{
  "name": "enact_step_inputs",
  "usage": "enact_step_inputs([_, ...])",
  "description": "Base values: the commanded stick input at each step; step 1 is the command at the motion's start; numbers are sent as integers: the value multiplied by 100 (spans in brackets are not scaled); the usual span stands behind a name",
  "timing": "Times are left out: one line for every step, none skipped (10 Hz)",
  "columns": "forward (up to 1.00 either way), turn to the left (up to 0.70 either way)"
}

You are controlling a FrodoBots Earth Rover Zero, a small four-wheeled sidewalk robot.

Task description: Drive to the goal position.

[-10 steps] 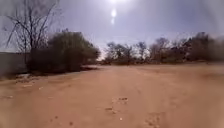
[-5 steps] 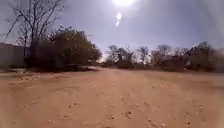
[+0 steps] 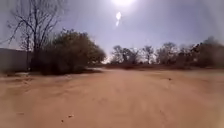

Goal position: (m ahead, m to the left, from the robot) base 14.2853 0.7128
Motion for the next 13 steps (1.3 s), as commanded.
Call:
enact_step_inputs([85, 0])
enact_step_inputs([85, 0])
enact_step_inputs([85, 0])
enact_step_inputs([85, 0])
enact_step_inputs([85, 0])
enact_step_inputs([85, 0])
enact_step_inputs([85, 0])
enact_step_inputs([85, 0])
enact_step_inputs([85, 0])
enact_step_inputs([85, 0])
enact_step_inputs([85, 0])
enact_step_inputs([85, 0])
enact_step_inputs([85, 0])
